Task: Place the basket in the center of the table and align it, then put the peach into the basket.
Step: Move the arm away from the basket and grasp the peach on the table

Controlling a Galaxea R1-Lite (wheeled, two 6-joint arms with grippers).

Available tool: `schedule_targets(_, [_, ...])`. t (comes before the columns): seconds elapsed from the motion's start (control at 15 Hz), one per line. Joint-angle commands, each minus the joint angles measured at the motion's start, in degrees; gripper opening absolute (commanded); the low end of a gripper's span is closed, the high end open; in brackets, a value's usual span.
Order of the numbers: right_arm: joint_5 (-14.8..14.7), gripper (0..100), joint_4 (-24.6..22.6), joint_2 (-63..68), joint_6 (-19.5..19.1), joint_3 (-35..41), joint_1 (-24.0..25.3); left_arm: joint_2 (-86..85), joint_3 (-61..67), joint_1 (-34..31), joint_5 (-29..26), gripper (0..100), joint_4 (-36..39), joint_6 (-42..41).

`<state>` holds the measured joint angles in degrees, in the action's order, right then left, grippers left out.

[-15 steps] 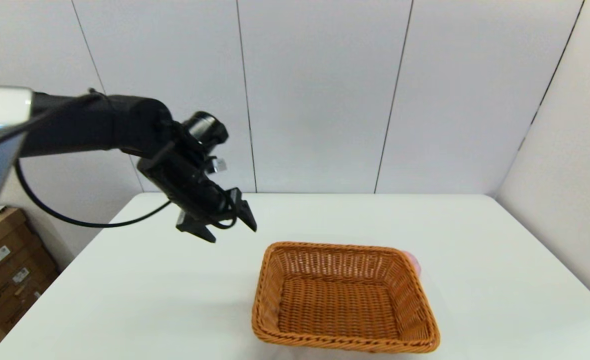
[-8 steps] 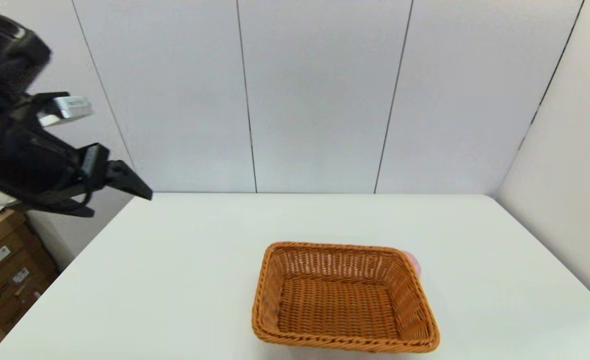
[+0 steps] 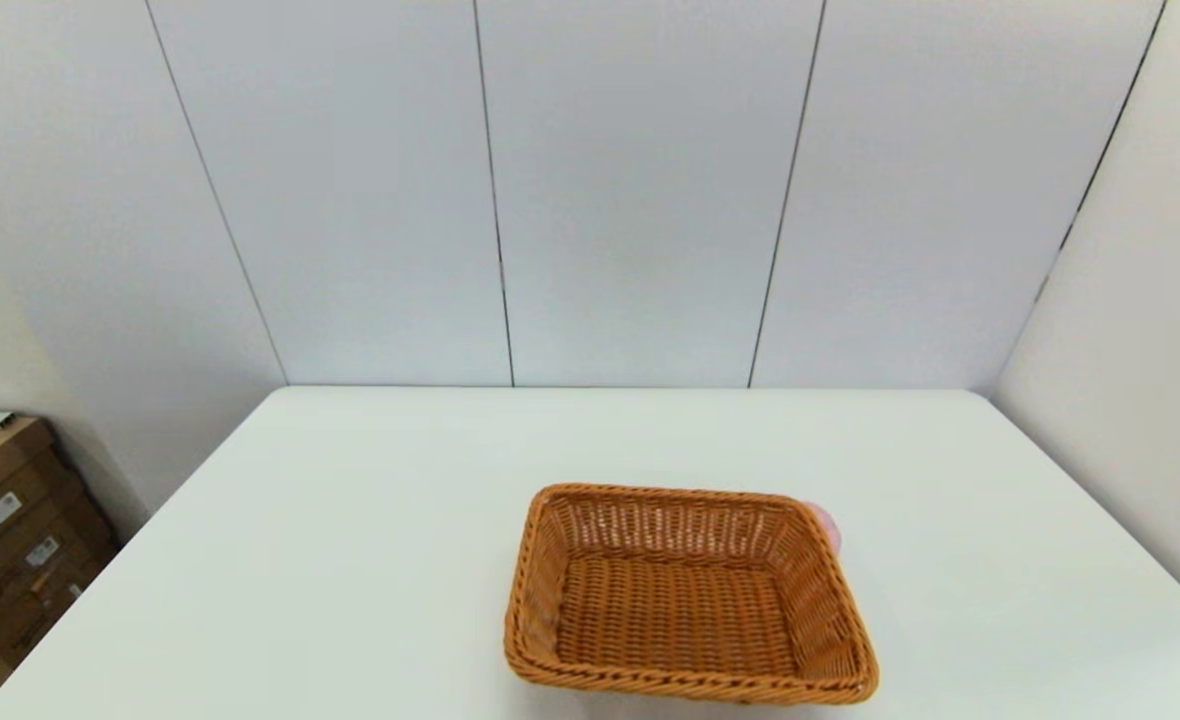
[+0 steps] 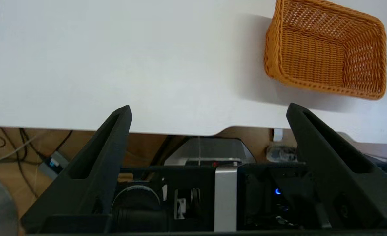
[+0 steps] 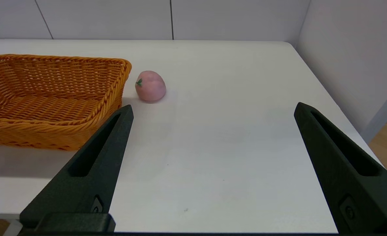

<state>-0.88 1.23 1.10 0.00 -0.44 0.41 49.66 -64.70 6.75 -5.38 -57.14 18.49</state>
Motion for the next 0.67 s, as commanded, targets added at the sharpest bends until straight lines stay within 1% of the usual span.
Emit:
schedule_targets(0.07, [0.0, 100, 0.0, 0.0, 0.0, 0.0, 0.0, -22.9, 13.3, -2.8, 0.3, 100, -0.9, 0.4])
schedule_targets(0.2, [0.0, 100, 0.0, -0.1, 0.1, 0.0, 0.0, -26.4, 15.2, -6.6, 0.2, 100, -1.1, 0.1])
schedule_targets(0.27, [0.0, 100, 0.0, -0.2, 0.1, 0.0, 0.0, -28.8, 16.9, -7.1, 0.1, 100, -1.1, -0.2])
schedule_targets(0.53, [0.0, 100, 0.0, -0.3, 0.1, 0.0, 0.0, -35.5, 20.6, -7.2, 0.3, 100, -1.5, -2.0])
schedule_targets(0.67, [0.0, 100, -0.1, -0.4, 0.1, 0.0, 0.0, -39.9, 23.9, -7.3, 0.9, 100, -0.3, -3.8])
